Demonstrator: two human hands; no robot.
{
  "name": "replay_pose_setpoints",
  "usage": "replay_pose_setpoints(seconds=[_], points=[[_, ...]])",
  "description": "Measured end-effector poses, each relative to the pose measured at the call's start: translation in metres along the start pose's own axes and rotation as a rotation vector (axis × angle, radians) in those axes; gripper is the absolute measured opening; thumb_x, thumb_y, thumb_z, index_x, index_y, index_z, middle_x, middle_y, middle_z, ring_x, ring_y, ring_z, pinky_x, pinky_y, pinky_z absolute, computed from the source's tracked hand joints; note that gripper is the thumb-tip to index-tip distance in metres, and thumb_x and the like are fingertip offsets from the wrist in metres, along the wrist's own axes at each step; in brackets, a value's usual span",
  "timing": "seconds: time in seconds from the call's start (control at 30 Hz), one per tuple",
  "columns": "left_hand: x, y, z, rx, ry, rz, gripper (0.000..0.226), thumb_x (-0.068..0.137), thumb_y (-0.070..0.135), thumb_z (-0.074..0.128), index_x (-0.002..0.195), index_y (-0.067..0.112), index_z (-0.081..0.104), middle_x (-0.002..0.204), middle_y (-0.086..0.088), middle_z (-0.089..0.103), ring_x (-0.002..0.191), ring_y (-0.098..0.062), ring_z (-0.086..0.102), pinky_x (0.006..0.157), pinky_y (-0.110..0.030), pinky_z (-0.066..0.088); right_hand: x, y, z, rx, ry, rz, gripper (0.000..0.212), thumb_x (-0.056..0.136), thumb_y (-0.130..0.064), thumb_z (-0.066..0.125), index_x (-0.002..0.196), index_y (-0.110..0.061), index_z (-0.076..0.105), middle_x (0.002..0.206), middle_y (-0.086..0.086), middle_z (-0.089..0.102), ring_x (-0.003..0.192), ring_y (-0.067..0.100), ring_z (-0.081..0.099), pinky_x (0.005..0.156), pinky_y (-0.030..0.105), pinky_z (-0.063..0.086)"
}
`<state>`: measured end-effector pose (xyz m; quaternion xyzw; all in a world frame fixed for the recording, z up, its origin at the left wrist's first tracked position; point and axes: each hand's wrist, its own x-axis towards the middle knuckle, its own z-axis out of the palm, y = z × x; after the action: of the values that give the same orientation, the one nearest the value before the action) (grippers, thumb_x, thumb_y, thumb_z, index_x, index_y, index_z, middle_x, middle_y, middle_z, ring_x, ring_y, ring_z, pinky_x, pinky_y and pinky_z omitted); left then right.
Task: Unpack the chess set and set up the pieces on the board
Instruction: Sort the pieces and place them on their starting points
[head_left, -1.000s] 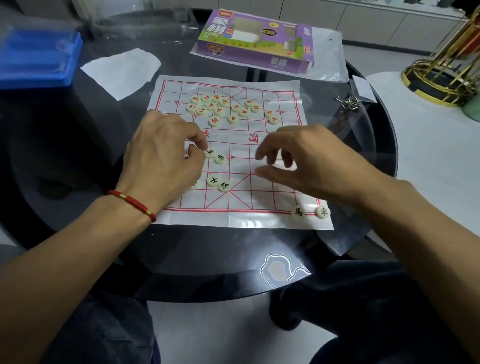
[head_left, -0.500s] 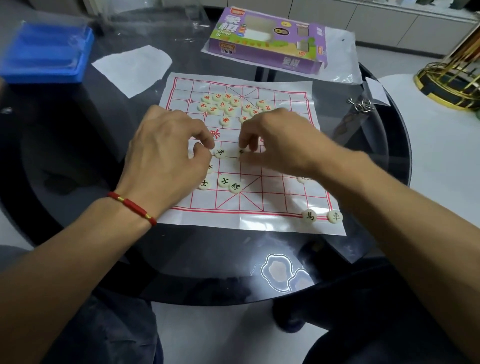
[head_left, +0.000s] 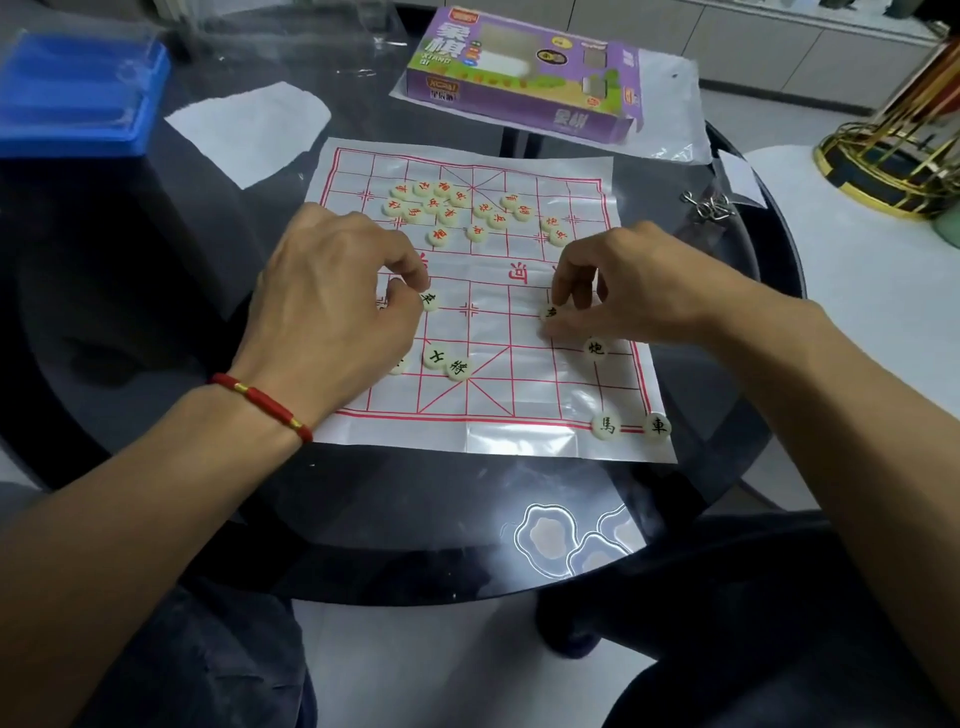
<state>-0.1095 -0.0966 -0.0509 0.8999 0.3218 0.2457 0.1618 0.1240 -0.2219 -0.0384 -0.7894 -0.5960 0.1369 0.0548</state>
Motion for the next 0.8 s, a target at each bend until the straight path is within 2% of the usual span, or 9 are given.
replay_pose_setpoints(seconds=[0.27,0.47,0.6,0.63,0.7,0.73,0.8], points=[[0.002,-0.002,0.000,0.002,0.013,0.003,0.014,0.091,0.017,0.062,0.095,0.019,0.075,0.115,-0.005,0.071,0.119,-0.027,0.052,0.097,-0.044,0.047,-0.009,0.005,-0.005,-0.003,-0.014,-0.036,0.038,0.086,-0.041,0.077,0.118,-0.024,0.067,0.098,-0.011,0.065,0.077,0.001,0.057,0.061,0.013,0.037],[0.009,-0.006,-0.005,0.038,0.022,-0.042,0.014,0.092,0.019,0.063,0.098,0.021,0.076,0.113,-0.004,0.071,0.113,-0.027,0.054,0.093,-0.046,0.048,-0.010,0.003,-0.010,-0.006,0.099,-0.050,0.026,0.091,-0.029,0.072,0.116,-0.019,0.070,0.100,-0.007,0.069,0.074,-0.004,0.056,0.058,0.008,0.039],[0.013,-0.012,-0.010,0.158,-0.097,-0.139,0.018,0.092,0.024,0.063,0.106,0.025,0.074,0.121,-0.003,0.067,0.120,-0.029,0.048,0.093,-0.049,0.048,0.002,-0.023,0.006,0.008,0.171,-0.146,0.025,0.094,-0.031,0.069,0.115,-0.018,0.069,0.103,-0.006,0.069,0.071,-0.008,0.052,0.061,0.004,0.038],[0.013,-0.012,-0.010,0.192,-0.126,-0.154,0.020,0.092,0.025,0.063,0.109,0.026,0.073,0.123,-0.003,0.067,0.122,-0.029,0.047,0.094,-0.050,0.048,0.007,-0.032,0.011,0.001,0.173,-0.179,0.026,0.094,-0.032,0.068,0.116,-0.018,0.069,0.105,-0.005,0.069,0.072,-0.006,0.052,0.064,0.006,0.040],[0.014,-0.013,-0.010,0.233,-0.152,-0.170,0.023,0.092,0.027,0.062,0.113,0.027,0.072,0.126,-0.003,0.065,0.124,-0.029,0.045,0.096,-0.050,0.047,0.020,-0.047,0.020,-0.036,0.178,-0.234,0.029,0.094,-0.033,0.067,0.119,-0.018,0.069,0.108,-0.002,0.068,0.079,0.005,0.057,0.071,0.023,0.054],[0.014,-0.013,-0.011,0.237,-0.154,-0.173,0.024,0.092,0.028,0.062,0.114,0.028,0.071,0.127,-0.003,0.064,0.125,-0.029,0.044,0.096,-0.049,0.046,0.026,-0.052,0.024,-0.059,0.180,-0.248,0.031,0.094,-0.034,0.067,0.121,-0.020,0.068,0.109,-0.002,0.068,0.085,0.010,0.060,0.074,0.032,0.058],[0.015,-0.013,-0.011,0.233,-0.146,-0.178,0.025,0.092,0.029,0.062,0.116,0.028,0.070,0.129,-0.003,0.063,0.127,-0.029,0.043,0.096,-0.049,0.045,0.035,-0.060,0.029,-0.081,0.193,-0.264,0.034,0.093,-0.035,0.068,0.124,-0.021,0.066,0.111,-0.002,0.067,0.091,0.014,0.061,0.076,0.040,0.059]])
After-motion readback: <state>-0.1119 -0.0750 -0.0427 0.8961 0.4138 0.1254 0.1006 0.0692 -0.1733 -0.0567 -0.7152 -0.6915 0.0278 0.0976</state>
